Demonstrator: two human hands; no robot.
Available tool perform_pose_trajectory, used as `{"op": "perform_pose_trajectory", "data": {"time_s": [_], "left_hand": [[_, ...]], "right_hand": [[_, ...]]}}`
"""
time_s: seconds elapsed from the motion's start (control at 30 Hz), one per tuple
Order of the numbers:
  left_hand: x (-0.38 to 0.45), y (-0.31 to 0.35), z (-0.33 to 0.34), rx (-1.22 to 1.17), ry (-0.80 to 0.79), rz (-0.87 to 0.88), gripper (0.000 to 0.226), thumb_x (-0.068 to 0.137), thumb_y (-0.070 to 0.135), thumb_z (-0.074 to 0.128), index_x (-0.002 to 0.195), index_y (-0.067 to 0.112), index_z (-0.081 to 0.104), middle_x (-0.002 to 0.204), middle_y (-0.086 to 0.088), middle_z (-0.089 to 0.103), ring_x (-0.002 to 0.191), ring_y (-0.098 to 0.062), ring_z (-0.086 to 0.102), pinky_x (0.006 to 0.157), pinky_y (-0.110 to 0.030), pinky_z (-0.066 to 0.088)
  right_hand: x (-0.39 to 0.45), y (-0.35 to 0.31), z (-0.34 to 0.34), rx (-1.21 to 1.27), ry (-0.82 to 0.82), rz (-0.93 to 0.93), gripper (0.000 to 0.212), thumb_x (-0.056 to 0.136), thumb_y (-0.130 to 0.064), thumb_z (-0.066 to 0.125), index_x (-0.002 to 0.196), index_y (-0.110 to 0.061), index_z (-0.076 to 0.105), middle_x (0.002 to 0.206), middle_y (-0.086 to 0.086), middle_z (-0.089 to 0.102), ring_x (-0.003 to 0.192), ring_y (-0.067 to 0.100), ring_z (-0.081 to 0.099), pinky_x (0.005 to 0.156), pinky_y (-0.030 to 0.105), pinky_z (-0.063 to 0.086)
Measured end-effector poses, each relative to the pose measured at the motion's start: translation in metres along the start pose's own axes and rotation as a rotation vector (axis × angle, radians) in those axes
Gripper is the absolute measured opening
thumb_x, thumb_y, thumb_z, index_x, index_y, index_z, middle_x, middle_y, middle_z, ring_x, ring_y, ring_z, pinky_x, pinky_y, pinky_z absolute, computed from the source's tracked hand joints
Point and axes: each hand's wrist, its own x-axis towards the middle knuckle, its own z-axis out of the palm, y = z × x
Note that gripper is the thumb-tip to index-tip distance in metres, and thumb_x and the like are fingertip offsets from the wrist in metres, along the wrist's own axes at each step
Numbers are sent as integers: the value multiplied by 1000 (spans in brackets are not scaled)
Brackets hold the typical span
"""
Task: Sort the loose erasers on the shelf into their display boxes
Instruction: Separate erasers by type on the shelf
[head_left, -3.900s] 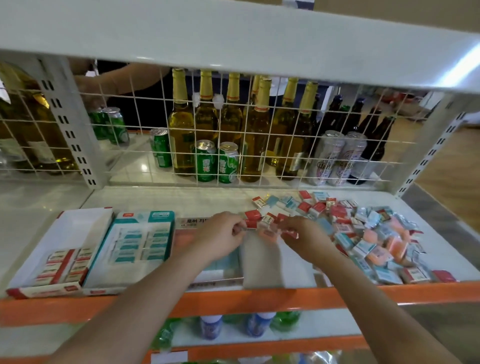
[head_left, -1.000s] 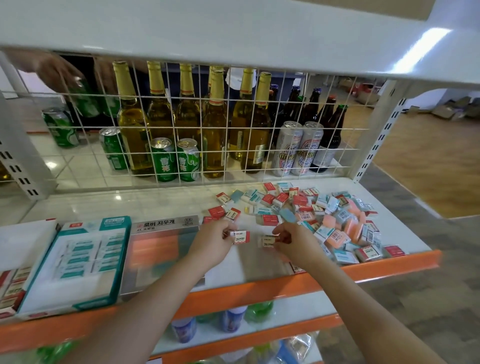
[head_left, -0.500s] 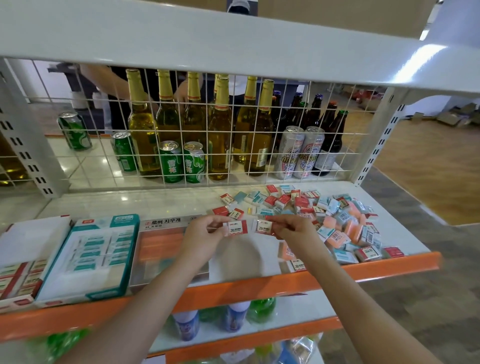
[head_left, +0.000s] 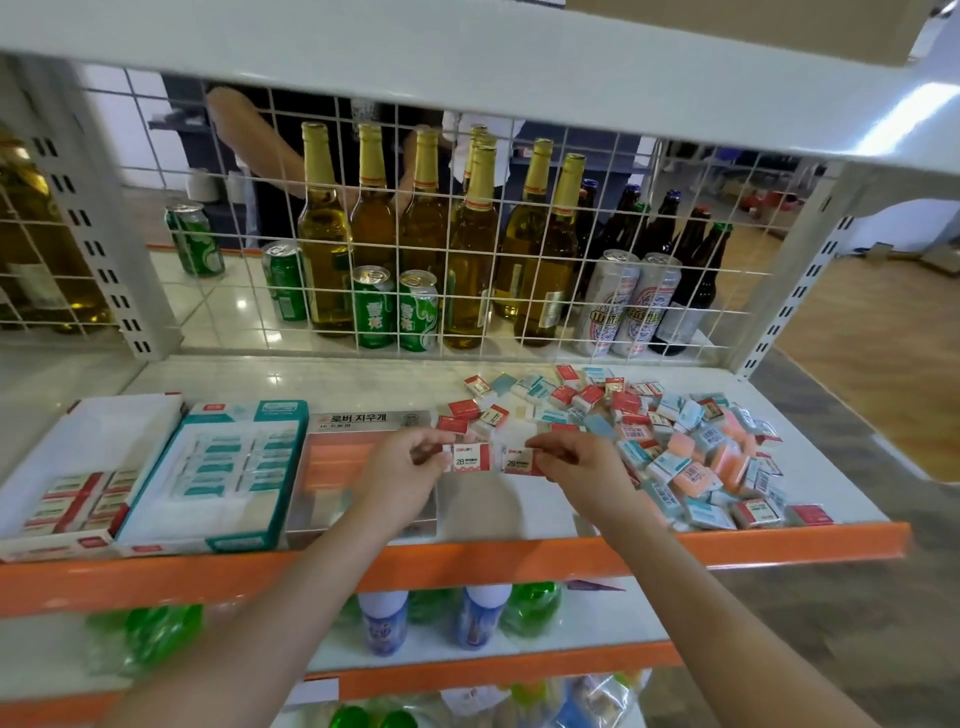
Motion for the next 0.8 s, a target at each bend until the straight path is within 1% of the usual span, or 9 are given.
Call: {"op": "perform_pose_trajectory", "data": {"time_s": [0.03,0.13,0.2,0.3,0.37,0.5,0.63,0.73,0.8], "left_hand": [[-1,-1,-3,3,10,2,21,86,8,62,94,27,65,94,9,63,93,-9,60,79,-22,49],[-5,-3,-13,35,37,16,21,88,8,59,97,26,64,97,11,61,92,-6,57,69,-10,42],[-5,-5,-24,90,68,27,22,89,9,58,105,22,64,103,9,61,95,-6,56,74,-13,45],[-3,-10,-47,124,108,49,23,89,9,59,108,20,65,113,1,65,103,-12,60,92,-29,50],[-2,-14,-67,147,137,56,23,89,9,58,108,20,65,113,1,65,103,-11,59,90,-25,49],[0,-29,-114,201,173,62,24,91,11,56,110,22,64,113,4,64,101,-7,58,73,-8,41],[-1,-42,-163,271,164,57,26,93,13,53,115,24,61,118,4,60,96,-3,52,71,-10,42],[-1,-53,-197,296,148,81,25,92,12,53,113,23,62,118,2,61,102,-8,56,77,-13,45],[-1,-60,-217,309,165,87,24,92,10,54,110,22,64,117,1,63,101,-9,57,82,-16,46]], "right_hand": [[0,-1,3,-9,2,-11,24,89,-2,54,109,-4,66,80,-8,60,69,-4,52,58,2,41],[0,-10,14,-19,30,-30,23,89,-2,54,107,-5,67,83,-4,62,69,-5,53,59,5,43],[1,-20,24,-5,37,-48,23,89,-1,54,108,-4,67,83,-1,62,68,-4,52,57,1,41],[3,-38,42,6,28,-64,24,89,-1,53,108,-5,67,84,-1,61,67,-4,51,55,1,40],[5,-51,58,8,14,-70,24,90,-2,52,109,-6,67,86,-2,62,68,-3,50,56,3,40],[8,-78,97,67,0,-69,24,90,-1,53,109,-4,66,86,-3,60,69,-5,51,59,-1,41],[8,-104,139,78,-20,-87,22,89,-4,56,108,-7,67,89,1,66,70,1,55,56,2,42],[8,-121,170,100,-42,-79,22,90,-4,54,108,-8,66,89,0,64,65,-3,51,49,1,38],[8,-131,190,112,-60,-79,21,90,-5,54,106,-11,66,91,-1,65,67,-2,52,53,6,39]]}}
